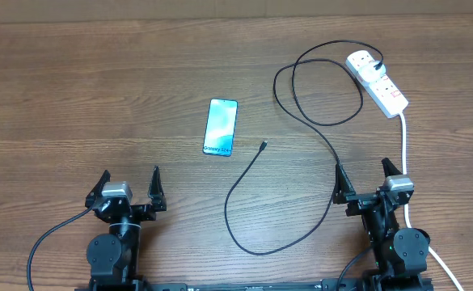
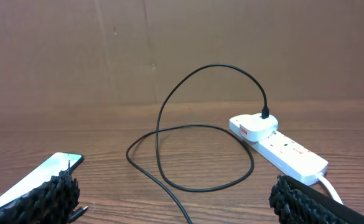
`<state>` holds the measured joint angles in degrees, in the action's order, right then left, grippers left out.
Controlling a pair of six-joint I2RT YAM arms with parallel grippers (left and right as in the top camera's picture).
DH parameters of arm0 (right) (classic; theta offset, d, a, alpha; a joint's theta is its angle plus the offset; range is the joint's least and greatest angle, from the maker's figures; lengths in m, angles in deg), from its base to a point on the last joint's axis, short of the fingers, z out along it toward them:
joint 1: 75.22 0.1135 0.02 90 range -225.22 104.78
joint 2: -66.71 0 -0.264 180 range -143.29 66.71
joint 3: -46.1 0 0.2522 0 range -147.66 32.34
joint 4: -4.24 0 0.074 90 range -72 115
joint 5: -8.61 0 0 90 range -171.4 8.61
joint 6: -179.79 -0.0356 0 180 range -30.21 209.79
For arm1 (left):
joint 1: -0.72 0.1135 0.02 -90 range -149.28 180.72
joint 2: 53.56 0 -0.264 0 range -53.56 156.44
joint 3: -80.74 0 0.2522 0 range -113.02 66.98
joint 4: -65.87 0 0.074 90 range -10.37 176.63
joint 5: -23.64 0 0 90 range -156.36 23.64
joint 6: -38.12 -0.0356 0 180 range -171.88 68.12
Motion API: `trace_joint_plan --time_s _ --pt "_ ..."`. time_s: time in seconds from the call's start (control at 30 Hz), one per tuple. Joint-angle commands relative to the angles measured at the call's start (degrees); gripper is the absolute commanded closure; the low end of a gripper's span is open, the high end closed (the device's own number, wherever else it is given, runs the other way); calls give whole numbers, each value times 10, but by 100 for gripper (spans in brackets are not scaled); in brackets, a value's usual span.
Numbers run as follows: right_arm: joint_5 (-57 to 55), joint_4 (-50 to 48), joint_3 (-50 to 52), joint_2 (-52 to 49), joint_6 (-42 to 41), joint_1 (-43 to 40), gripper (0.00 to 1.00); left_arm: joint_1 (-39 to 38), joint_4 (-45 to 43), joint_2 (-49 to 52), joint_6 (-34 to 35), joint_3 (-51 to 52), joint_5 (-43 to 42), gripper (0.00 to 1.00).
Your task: Plug charger to phone and switch on socket
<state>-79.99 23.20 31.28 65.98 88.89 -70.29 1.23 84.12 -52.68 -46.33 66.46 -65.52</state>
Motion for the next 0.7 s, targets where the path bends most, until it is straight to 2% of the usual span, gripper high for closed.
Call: trace_joint_plan --time_s 0.0,0.1,0.23,0.3,0.37,0.53,0.6,0.67 --pt "-5 -3 6 6 -2 2 0 2 0 -6 -5 2 -10 0" --pt "-5 -3 6 6 -2 2 0 2 -3 -6 74 2 -42 0" --pt "-5 -3 6 6 -2 2 0 2 -21 -6 253 2 -113 0" --pt "-5 -3 6 6 -2 2 0 2 -45 -6 309 2 -146 0" --pt "-5 -3 6 6 -2 2 0 2 -115 -6 317 2 -192 0" --pt "-5 -3 6 6 -2 2 0 2 -287 -6 317 -3 -229 0" --pt "-5 -3 6 6 -2 2 0 2 -322 -6 312 -19 -227 0" --pt "-5 -3 6 6 -2 2 0 2 -312 -5 282 -51 -228 0"
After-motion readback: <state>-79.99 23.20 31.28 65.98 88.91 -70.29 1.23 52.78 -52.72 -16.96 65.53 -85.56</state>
